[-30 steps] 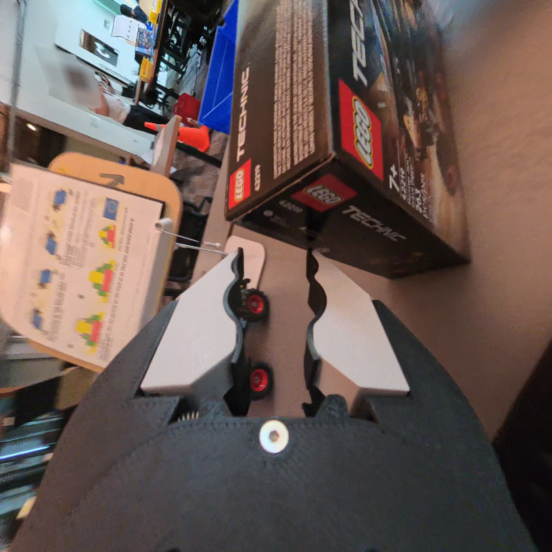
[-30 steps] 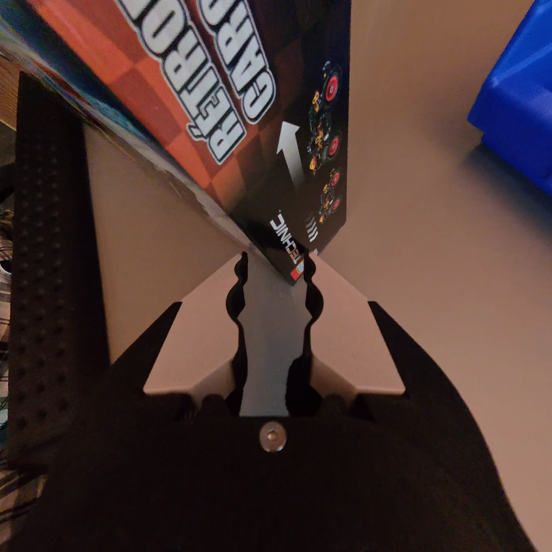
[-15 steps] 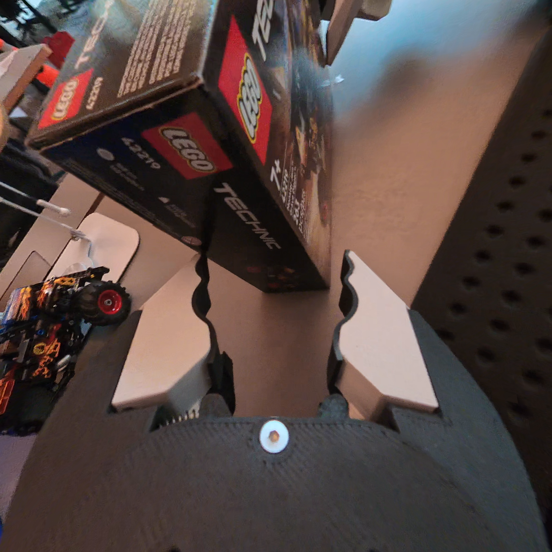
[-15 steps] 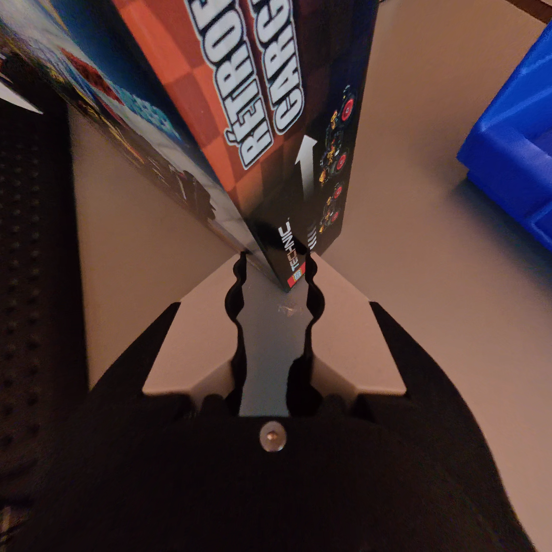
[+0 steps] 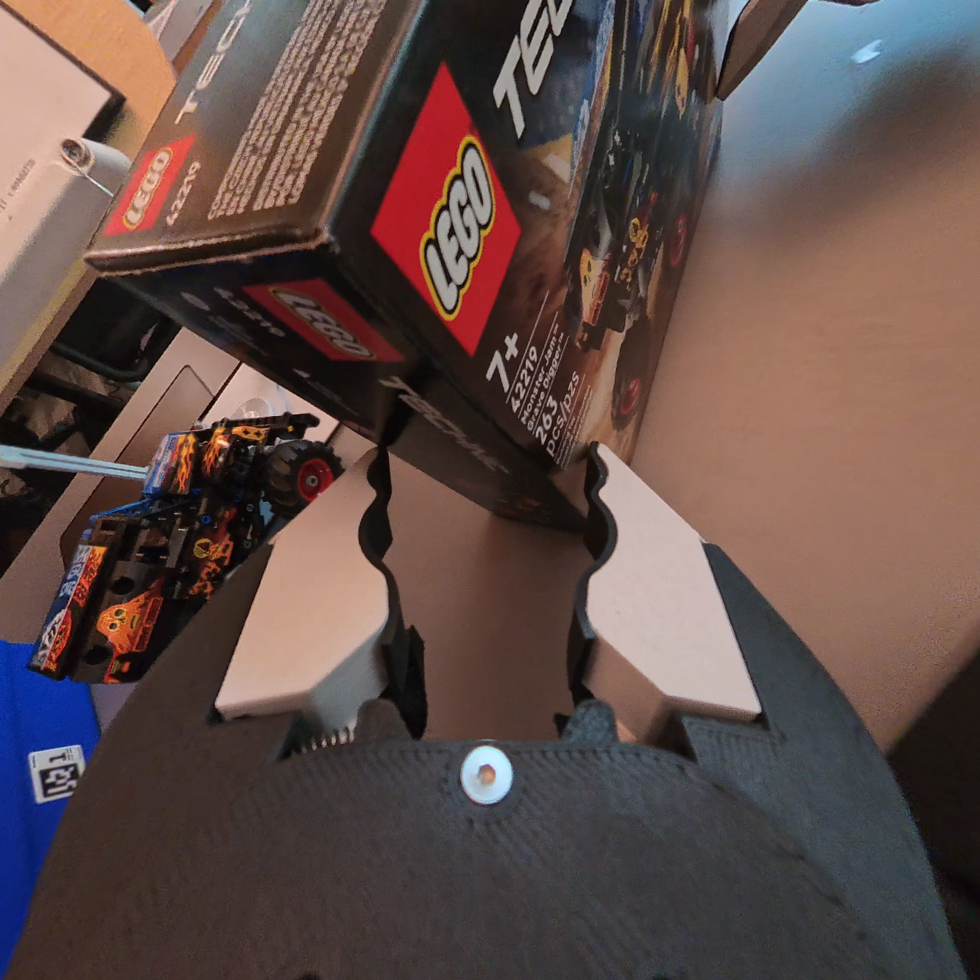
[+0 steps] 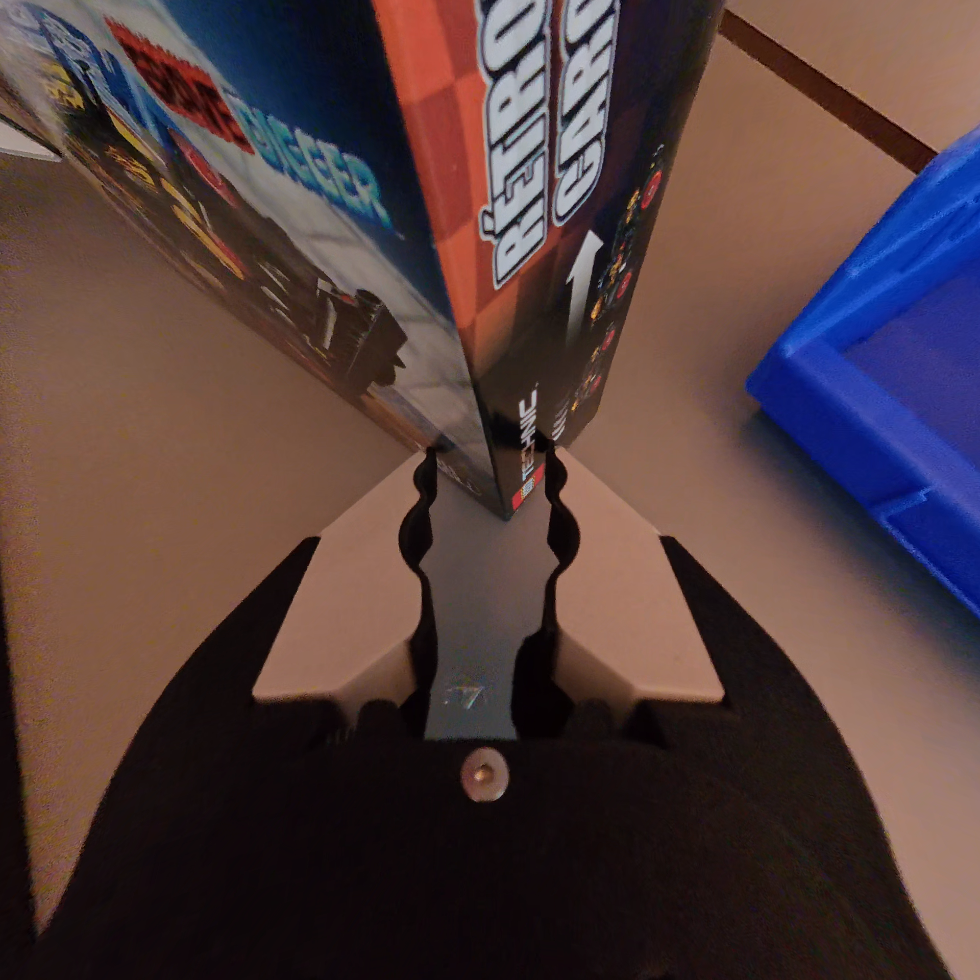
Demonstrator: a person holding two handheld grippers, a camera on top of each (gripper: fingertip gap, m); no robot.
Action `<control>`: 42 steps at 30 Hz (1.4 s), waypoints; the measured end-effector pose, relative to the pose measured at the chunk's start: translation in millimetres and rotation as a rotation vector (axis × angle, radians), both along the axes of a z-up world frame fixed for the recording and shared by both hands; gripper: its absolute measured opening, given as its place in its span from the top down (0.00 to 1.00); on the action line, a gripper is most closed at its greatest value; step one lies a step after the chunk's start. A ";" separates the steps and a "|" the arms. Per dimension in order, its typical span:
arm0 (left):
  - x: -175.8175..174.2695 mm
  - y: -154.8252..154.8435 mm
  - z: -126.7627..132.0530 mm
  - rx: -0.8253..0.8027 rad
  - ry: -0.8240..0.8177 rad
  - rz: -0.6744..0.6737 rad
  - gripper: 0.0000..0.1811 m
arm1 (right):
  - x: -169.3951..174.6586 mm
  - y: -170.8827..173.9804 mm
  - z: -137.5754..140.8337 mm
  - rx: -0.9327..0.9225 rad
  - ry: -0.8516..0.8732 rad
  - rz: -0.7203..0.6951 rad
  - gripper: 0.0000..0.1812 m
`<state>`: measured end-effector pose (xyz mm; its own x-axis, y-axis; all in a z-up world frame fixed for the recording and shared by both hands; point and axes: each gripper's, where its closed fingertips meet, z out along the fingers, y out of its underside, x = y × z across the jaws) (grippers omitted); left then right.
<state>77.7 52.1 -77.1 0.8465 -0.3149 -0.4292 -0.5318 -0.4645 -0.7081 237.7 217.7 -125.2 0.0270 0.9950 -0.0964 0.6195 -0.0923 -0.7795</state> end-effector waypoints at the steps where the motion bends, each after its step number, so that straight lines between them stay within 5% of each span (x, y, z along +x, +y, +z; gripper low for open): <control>1: -3.9 5.0 -0.2 -0.003 -0.002 0.011 0.60 | -3.6 4.0 -0.2 0.006 0.000 -0.010 0.78; 16: -37.1 76.5 -5.5 -0.005 0.005 0.112 0.57 | -28.4 58.8 -6.6 0.086 0.030 -0.127 0.78; 24: -40.1 86.0 -18.3 -0.014 -0.060 0.117 0.60 | 10.2 50.4 13.6 0.144 0.059 0.032 0.77; 28: -38.3 87.7 -21.1 -0.020 -0.079 0.115 0.58 | 31.8 103.6 35.6 0.269 0.106 -0.145 0.74; 33: -35.2 102.3 -31.5 -0.032 -0.125 0.121 0.52 | 34.0 152.8 4.6 0.495 -0.129 -0.204 0.71; 42: -28.0 120.3 -34.5 -0.028 -0.127 0.152 0.47 | 36.9 170.6 -18.8 0.500 -0.249 -0.198 0.75</control>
<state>49.6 172.4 -111.6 0.9321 -0.1892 -0.3089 -0.3611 -0.5532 -0.7508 274.6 388.3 -144.0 0.1789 0.8915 0.4163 0.7976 0.1163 -0.5918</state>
